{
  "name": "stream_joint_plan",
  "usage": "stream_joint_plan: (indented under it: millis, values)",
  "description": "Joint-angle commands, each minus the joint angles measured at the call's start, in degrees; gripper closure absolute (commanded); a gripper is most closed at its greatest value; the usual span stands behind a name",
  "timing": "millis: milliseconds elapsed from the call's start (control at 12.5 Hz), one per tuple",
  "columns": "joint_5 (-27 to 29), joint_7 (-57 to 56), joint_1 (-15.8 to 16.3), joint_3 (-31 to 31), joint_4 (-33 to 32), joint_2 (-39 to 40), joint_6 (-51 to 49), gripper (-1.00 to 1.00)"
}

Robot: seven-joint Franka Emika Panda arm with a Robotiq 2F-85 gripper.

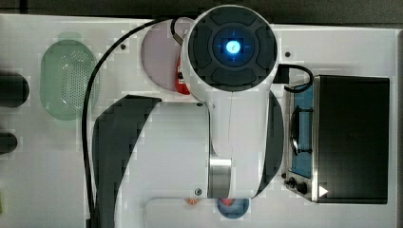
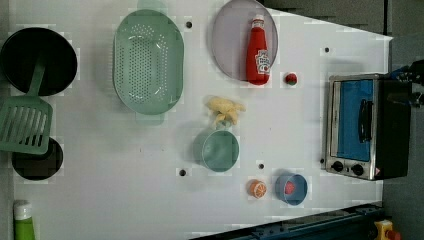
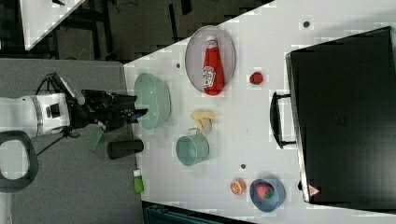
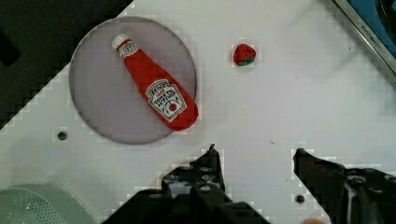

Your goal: Pick ketchup from plate and place it on table.

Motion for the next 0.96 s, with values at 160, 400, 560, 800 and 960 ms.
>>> stream_joint_plan:
  millis: [160, 400, 560, 800, 960]
  values:
    - [1.1, 2.8, -5.3, 3.5, -4.3, -9.9, -9.4, -0.82]
    - [1.1, 2.6, -5.2, 3.7, -4.3, -9.7, -9.0, -1.0]
    - [1.1, -0.7, -5.0, 4.0, -4.3, -8.7, -8.4, -1.0]
    - [1.1, -7.7, -5.0, 4.4, -4.3, -5.6, -5.9, -1.0]
    - [1.1, -12.7, -4.8, 4.5, -4.2, -2.9, -3.8, -1.0]
